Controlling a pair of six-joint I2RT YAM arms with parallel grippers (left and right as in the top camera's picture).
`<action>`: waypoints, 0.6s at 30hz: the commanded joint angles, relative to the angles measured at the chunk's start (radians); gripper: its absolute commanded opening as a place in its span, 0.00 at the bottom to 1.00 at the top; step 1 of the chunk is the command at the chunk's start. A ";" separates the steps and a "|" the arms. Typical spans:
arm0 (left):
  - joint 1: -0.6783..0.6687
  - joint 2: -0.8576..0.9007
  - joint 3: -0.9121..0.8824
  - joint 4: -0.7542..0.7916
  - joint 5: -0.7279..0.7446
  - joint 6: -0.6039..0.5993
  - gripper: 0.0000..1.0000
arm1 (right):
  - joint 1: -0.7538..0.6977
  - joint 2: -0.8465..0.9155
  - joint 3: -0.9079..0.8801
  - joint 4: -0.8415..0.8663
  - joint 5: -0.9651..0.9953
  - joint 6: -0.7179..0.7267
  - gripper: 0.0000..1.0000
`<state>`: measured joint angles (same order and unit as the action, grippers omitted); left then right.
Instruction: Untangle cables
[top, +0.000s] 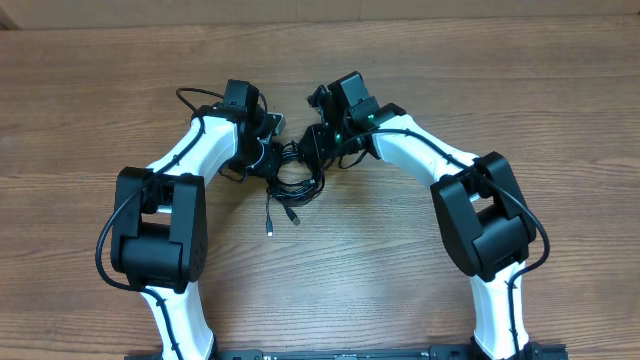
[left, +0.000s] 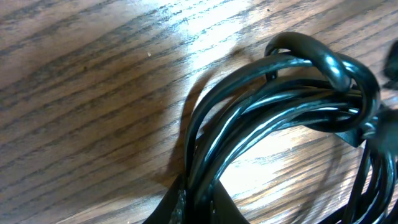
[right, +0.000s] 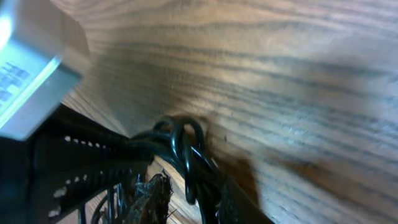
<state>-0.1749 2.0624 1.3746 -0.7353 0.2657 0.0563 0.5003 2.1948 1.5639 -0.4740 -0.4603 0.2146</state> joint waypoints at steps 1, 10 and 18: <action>-0.003 0.062 -0.052 0.006 -0.037 0.026 0.09 | 0.005 0.029 -0.005 -0.014 0.008 -0.003 0.26; -0.003 0.062 -0.068 0.008 -0.037 0.026 0.10 | 0.005 0.029 -0.005 -0.005 0.048 -0.003 0.04; -0.003 0.062 -0.085 0.011 -0.037 0.024 0.11 | -0.001 0.029 -0.005 -0.005 0.087 -0.003 0.04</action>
<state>-0.1749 2.0529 1.3537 -0.7128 0.2665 0.0593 0.5011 2.2135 1.5631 -0.4808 -0.4362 0.2096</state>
